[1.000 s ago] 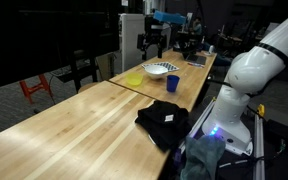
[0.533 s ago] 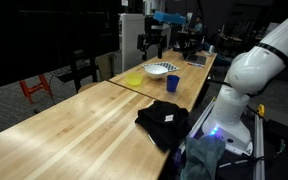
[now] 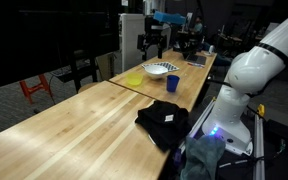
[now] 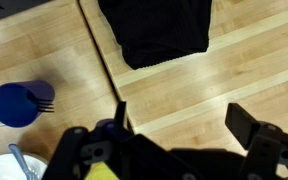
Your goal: Pick up the gray fork and put it on the table
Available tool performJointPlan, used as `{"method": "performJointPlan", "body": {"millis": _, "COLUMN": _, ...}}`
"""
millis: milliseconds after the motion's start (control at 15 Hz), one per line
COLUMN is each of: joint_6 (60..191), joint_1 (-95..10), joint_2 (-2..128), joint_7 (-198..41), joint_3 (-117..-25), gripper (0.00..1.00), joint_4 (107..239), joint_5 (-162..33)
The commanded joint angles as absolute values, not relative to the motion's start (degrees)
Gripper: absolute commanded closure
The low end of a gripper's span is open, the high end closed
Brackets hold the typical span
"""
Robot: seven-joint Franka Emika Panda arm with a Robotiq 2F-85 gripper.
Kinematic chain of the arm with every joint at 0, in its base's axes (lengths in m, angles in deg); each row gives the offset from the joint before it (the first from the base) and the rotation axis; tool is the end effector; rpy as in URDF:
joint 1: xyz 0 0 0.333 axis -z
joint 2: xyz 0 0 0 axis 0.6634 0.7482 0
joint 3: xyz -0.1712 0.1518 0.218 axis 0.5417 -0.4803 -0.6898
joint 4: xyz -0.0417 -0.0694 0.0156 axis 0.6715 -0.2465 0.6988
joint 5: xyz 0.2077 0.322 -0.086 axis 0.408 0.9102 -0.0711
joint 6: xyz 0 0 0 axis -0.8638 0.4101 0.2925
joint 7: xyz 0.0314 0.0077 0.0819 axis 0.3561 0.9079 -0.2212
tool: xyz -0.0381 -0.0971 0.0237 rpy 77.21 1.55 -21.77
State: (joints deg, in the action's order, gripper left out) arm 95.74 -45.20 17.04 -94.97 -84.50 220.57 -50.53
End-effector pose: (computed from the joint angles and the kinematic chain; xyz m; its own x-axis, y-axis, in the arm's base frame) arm 0.3689 0.1061 0.4712 0.9679 -0.2101 -0.1376 -0.2187 -0.9745 -0.0510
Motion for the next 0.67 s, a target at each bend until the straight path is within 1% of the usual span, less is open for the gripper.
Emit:
{"method": "performJointPlan", "body": {"millis": 0, "joint_6": 95.6, "joint_1": -45.2, "joint_2": 17.1, "joint_7": -95.0, "joint_3": -84.5, "gripper": 0.00, "joint_4": 220.5, "joint_5": -50.6}}
{"method": "performJointPlan", "body": {"millis": 267, "joint_6": 95.6, "joint_1": -45.2, "joint_2": 17.1, "joint_7": -95.0, "joint_3": -84.5, "gripper": 0.00, "joint_4": 220.5, "joint_5": -50.6}}
{"method": "performJointPlan", "body": {"millis": 600, "joint_6": 93.1, "joint_1": -42.4, "joint_2": 18.7, "joint_7": -91.7, "joint_3": -80.3, "gripper": 0.00, "joint_4": 213.4, "joint_5": -52.8}}
